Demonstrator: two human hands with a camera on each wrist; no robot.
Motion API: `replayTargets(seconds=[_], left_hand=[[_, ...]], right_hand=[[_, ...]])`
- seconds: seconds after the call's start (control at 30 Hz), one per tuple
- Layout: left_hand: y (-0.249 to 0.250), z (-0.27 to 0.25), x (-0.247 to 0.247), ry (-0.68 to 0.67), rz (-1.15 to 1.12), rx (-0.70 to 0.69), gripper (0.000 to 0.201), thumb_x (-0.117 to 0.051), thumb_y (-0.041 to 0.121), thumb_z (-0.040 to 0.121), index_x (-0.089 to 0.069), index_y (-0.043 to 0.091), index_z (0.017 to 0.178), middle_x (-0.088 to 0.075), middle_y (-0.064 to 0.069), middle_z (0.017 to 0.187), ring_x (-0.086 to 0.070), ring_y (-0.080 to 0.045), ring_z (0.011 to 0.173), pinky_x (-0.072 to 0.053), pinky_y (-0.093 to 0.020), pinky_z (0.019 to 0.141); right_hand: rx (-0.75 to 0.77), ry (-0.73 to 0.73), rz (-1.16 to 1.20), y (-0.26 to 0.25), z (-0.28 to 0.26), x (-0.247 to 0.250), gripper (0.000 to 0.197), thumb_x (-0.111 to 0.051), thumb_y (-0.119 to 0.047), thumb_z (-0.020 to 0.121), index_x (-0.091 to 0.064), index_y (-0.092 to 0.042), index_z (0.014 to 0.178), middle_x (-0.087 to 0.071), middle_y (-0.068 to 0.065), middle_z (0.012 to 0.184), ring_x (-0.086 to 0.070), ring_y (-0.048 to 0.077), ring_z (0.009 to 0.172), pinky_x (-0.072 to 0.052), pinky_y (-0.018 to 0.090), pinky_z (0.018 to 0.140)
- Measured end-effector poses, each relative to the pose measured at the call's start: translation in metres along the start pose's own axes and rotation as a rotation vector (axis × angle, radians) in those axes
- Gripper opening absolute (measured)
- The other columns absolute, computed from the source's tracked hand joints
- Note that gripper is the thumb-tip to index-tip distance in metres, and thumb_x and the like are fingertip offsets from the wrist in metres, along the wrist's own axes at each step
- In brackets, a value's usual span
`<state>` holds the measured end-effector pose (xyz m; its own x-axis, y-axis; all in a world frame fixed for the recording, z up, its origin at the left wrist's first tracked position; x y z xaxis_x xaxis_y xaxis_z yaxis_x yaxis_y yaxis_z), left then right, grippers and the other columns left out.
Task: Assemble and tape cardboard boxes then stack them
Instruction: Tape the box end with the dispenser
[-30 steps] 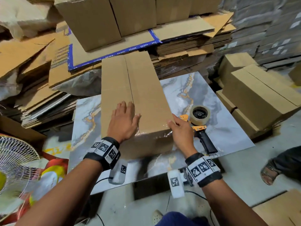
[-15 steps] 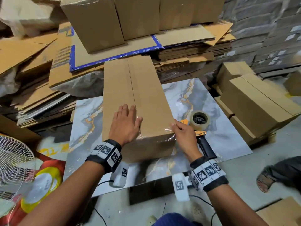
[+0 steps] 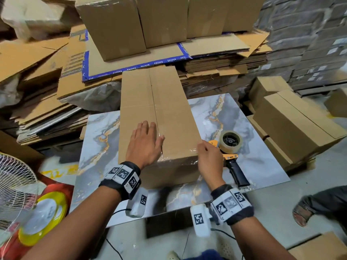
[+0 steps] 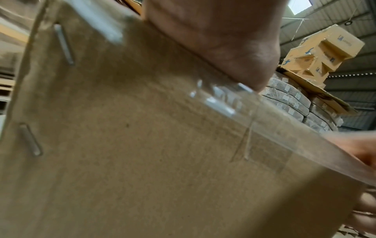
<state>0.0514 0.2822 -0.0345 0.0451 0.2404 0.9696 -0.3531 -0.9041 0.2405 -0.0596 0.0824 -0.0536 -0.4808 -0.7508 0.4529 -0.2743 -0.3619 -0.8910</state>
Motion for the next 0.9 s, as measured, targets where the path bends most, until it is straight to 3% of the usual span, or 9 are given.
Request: replayTargets(seconds=[0.07,0.13,0.23,0.33,0.4,0.47,0.53,0.63,0.9], left_hand=[[-0.003,0.0,0.0,0.006,-0.008,0.006,0.063,-0.027,0.05,0.106,-0.024,0.012,0.157,-0.02,-0.018,0.165,-0.015,-0.033,0.153,-0.015,-0.048,0.124],[-0.003,0.0,0.001,0.02,-0.026,0.004,0.064,-0.028,0.05,0.106,-0.027,0.011,0.156,-0.024,-0.018,0.164,-0.018,-0.033,0.153,-0.017,-0.048,0.124],[0.001,-0.002,0.006,0.072,-0.046,-0.012,0.067,-0.022,0.051,0.103,-0.033,0.009,0.154,-0.038,-0.017,0.157,-0.029,-0.034,0.148,-0.024,-0.048,0.121],[0.003,-0.006,0.009,0.09,-0.053,-0.005,0.069,-0.019,0.048,0.101,-0.033,0.008,0.155,-0.042,-0.016,0.155,-0.033,-0.033,0.146,-0.026,-0.048,0.12],[0.004,-0.006,0.01,0.09,-0.044,0.0,0.066,-0.021,0.045,0.103,-0.03,0.007,0.156,-0.04,-0.017,0.156,-0.033,-0.034,0.146,-0.025,-0.048,0.12],[0.004,-0.005,0.009,0.08,-0.051,0.02,0.061,-0.027,0.041,0.107,-0.026,0.006,0.157,-0.035,-0.019,0.158,-0.029,-0.034,0.148,-0.022,-0.048,0.121],[0.005,-0.003,0.009,0.077,-0.056,0.036,0.061,-0.03,0.038,0.108,-0.023,0.005,0.158,-0.031,-0.02,0.16,-0.026,-0.035,0.149,-0.02,-0.048,0.122],[-0.002,-0.003,0.007,0.065,-0.1,0.029,0.063,-0.025,0.04,0.107,-0.021,0.005,0.159,-0.029,-0.019,0.162,-0.024,-0.033,0.151,-0.017,-0.046,0.124],[-0.056,-0.033,0.021,-0.047,-0.165,-0.286,0.076,-0.017,0.061,0.1,-0.034,0.013,0.157,-0.03,-0.007,0.164,-0.023,-0.017,0.152,-0.016,-0.038,0.125]], right_hand=[[-0.027,-0.021,-0.189,-0.012,-0.01,-0.01,0.064,-0.057,-0.068,0.088,-0.059,-0.017,0.127,-0.068,0.004,0.117,-0.06,0.032,0.111,-0.051,0.041,0.087],[-0.038,-0.031,-0.287,-0.01,-0.012,-0.012,0.082,-0.063,-0.07,0.084,-0.048,-0.014,0.142,-0.065,0.007,0.129,-0.057,0.033,0.121,-0.05,0.041,0.092],[-0.004,-0.059,-0.169,0.004,0.002,-0.002,0.074,-0.056,-0.068,0.089,-0.059,-0.013,0.137,-0.067,0.006,0.129,-0.061,0.028,0.12,-0.051,0.039,0.095],[0.024,-0.104,-0.099,0.001,0.018,0.01,0.05,-0.054,-0.049,0.094,-0.073,-0.007,0.115,-0.074,0.012,0.109,-0.064,0.025,0.099,-0.046,0.033,0.08],[0.09,-0.078,-0.238,-0.02,0.026,0.013,0.038,-0.049,-0.026,0.102,-0.065,-0.011,0.133,-0.064,0.014,0.134,-0.058,0.031,0.123,-0.044,0.036,0.097],[0.245,-0.15,-0.421,-0.053,0.025,-0.009,0.044,-0.039,-0.019,0.107,-0.046,-0.012,0.15,-0.036,0.017,0.16,-0.029,0.031,0.15,-0.024,0.041,0.12],[0.4,-0.265,-0.592,-0.074,0.017,-0.047,0.049,-0.032,-0.022,0.109,-0.032,-0.014,0.157,-0.017,0.018,0.166,-0.008,0.03,0.156,-0.008,0.046,0.125],[0.497,-0.369,-0.817,-0.07,0.007,-0.08,0.052,-0.024,-0.031,0.11,-0.02,-0.016,0.16,-0.009,0.019,0.168,-0.004,0.032,0.156,-0.005,0.05,0.124],[0.636,-0.532,-0.815,-0.057,0.022,-0.063,0.061,-0.016,-0.05,0.108,-0.028,-0.018,0.159,-0.014,0.011,0.168,-0.008,0.023,0.156,-0.005,0.036,0.124]])
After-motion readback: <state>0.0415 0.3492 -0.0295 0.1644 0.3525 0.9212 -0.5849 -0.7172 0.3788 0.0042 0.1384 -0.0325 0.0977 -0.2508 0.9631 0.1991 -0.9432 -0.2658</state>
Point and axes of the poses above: each hand's wrist, its own z-axis towards the middle knuckle, its own x-axis out of the back of the hand, y = z × x, the point moved 8 cm from there along z, towards the middle knuckle
